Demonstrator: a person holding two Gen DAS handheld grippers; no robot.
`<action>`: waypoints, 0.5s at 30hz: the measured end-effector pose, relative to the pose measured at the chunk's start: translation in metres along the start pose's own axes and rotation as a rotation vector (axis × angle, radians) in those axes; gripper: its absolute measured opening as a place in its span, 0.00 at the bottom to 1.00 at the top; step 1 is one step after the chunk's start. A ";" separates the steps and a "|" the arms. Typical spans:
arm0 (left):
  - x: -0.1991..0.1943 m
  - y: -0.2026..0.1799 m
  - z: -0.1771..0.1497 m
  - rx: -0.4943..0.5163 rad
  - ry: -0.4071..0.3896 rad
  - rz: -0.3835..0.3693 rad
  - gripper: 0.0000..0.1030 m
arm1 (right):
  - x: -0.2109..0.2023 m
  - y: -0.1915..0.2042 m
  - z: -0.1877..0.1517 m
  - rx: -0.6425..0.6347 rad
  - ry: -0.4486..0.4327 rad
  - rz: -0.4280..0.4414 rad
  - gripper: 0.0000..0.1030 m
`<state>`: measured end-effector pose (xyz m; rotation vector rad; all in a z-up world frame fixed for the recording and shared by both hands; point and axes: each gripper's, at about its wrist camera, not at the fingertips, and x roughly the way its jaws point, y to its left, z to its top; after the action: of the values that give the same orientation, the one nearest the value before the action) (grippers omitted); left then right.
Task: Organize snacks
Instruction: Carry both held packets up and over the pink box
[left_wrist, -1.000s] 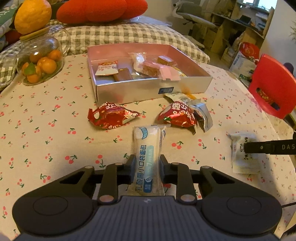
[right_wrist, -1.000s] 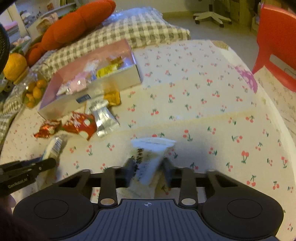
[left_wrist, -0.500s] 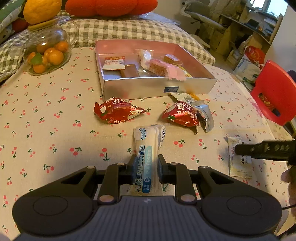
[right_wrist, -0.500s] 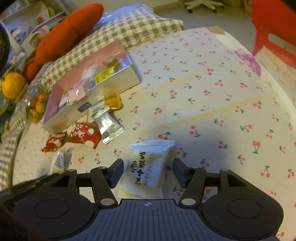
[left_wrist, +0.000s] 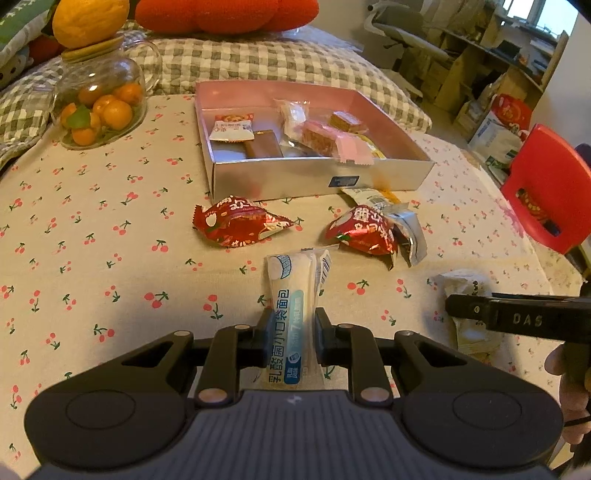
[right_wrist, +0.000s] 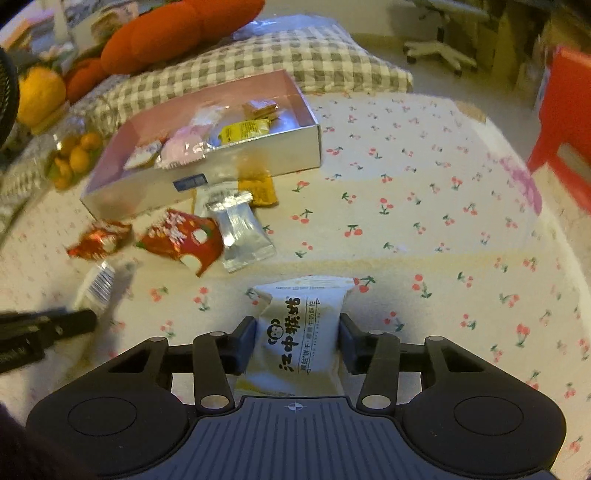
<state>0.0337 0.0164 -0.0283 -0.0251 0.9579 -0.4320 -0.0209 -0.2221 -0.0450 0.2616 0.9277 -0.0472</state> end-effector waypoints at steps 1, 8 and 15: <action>-0.001 0.001 0.001 -0.007 0.000 -0.006 0.18 | -0.002 -0.001 0.002 0.020 0.002 0.019 0.44; -0.014 0.002 0.011 -0.038 -0.023 -0.038 0.18 | -0.015 -0.003 0.019 0.106 -0.012 0.111 0.44; -0.023 0.005 0.024 -0.080 -0.059 -0.066 0.18 | -0.026 -0.001 0.041 0.161 -0.049 0.167 0.44</action>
<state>0.0431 0.0251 0.0026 -0.1412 0.9180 -0.4516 -0.0048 -0.2354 -0.0009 0.4848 0.8511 0.0260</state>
